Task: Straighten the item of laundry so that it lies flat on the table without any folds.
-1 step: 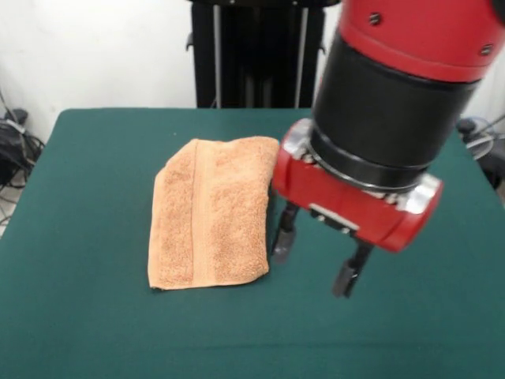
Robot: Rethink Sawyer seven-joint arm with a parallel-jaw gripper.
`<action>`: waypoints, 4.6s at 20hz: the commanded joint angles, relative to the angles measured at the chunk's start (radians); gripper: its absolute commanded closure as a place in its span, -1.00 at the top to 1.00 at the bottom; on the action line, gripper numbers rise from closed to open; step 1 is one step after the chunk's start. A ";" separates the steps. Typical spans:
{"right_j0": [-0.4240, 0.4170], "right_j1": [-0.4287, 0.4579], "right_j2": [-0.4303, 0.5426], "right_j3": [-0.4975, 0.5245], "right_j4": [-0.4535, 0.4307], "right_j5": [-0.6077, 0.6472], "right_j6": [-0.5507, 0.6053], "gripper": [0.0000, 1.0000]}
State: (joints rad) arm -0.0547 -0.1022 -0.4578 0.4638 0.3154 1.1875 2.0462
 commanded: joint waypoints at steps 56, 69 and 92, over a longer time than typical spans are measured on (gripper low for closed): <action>-0.152 -0.090 0.352 0.424 -0.320 -0.225 -0.318 1.00; -0.189 -0.120 0.406 0.488 -0.374 -0.253 -0.311 1.00; -0.203 -0.114 0.466 0.526 -0.464 -0.254 -0.273 1.00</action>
State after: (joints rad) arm -0.2518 -0.2284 -0.0981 0.8109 -0.0941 0.9901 1.9635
